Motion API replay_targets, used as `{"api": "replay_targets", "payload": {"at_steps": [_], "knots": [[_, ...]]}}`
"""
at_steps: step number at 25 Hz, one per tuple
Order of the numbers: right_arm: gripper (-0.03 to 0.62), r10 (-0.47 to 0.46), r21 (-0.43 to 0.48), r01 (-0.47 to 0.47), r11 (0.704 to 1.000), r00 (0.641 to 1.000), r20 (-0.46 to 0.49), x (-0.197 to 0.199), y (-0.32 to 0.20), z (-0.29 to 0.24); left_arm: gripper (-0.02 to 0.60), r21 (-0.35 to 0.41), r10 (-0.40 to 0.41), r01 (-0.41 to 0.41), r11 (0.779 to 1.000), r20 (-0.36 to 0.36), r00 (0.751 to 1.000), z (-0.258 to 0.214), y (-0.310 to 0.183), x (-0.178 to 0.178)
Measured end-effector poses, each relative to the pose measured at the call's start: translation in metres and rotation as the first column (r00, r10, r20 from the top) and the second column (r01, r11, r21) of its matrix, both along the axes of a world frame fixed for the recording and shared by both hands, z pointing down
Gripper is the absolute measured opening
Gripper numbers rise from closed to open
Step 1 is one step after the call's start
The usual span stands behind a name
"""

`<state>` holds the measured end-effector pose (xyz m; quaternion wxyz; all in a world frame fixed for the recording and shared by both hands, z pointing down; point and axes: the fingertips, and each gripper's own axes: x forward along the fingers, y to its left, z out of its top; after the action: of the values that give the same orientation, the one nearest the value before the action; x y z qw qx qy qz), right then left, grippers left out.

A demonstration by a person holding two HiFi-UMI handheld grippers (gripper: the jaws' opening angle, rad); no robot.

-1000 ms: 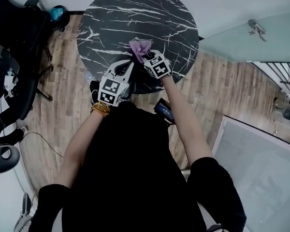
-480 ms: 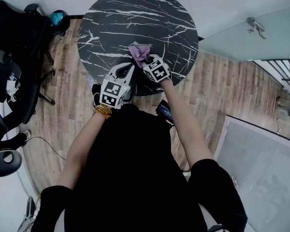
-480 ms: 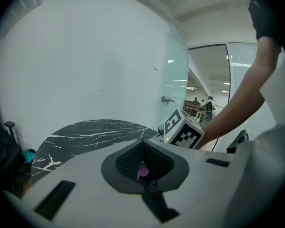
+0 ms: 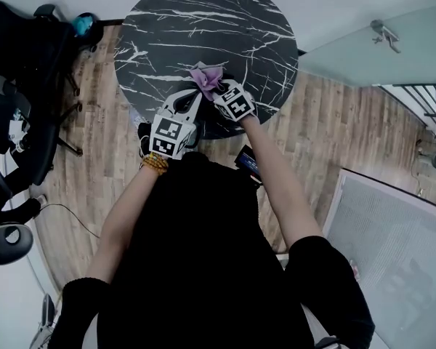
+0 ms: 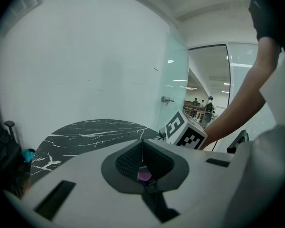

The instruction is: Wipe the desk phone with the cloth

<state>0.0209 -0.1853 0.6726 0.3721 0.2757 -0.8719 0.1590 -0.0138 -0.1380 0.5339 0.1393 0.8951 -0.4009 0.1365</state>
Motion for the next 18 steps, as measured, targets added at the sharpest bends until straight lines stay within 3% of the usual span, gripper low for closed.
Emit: {"api": "replay_targets", "payload": {"at_steps": [18], "knots": [[0.055,-0.059,-0.010,0.059,0.998,0.998,-0.017,-0.004,0.019,0.010,0.014,-0.013,0.015,-0.015,1.000,0.019,1.000,0.008,0.006,0.002]]}}
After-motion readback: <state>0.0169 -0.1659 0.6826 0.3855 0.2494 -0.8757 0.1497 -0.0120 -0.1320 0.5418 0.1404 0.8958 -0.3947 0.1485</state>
